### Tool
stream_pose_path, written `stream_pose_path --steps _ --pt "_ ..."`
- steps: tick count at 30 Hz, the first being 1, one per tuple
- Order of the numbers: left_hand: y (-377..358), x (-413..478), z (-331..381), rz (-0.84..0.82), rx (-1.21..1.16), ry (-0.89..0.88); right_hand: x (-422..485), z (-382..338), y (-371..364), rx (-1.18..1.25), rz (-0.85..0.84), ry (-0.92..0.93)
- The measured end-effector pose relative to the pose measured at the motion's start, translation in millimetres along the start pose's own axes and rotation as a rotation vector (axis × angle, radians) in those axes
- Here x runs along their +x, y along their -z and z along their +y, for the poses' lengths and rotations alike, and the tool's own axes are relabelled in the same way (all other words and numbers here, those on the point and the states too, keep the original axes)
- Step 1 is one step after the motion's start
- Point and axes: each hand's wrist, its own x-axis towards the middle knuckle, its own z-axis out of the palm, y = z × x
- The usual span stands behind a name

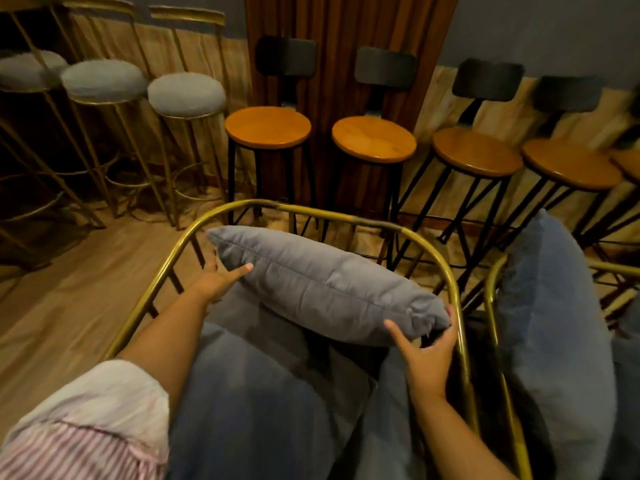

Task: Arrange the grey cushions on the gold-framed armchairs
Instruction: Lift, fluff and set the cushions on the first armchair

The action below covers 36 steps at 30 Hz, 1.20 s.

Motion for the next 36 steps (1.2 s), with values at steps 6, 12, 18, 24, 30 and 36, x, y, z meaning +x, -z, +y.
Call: stream_pose_path --steps 6,12,18,24,30,36 --pt "-33 49 25 0.119 -0.11 -0.129 57 21 -23 -0.044 -0.096 -0.025" --pt "-50 111 49 0.094 -0.116 -0.316 135 38 -38 -0.067 -0.008 0.034" --pt "-80 166 56 -0.003 -0.129 -0.317 164 82 -50 -0.055 -0.045 -0.016" --pt "-98 170 56 0.043 -0.251 -0.293 176 78 -57 0.014 0.02 -0.054" --pt "-84 125 94 0.123 -0.314 -0.367 180 17 -55 0.087 0.069 -0.045" --pt "-35 34 157 0.153 -0.279 -0.467 162 -92 -31 0.166 0.084 0.047"
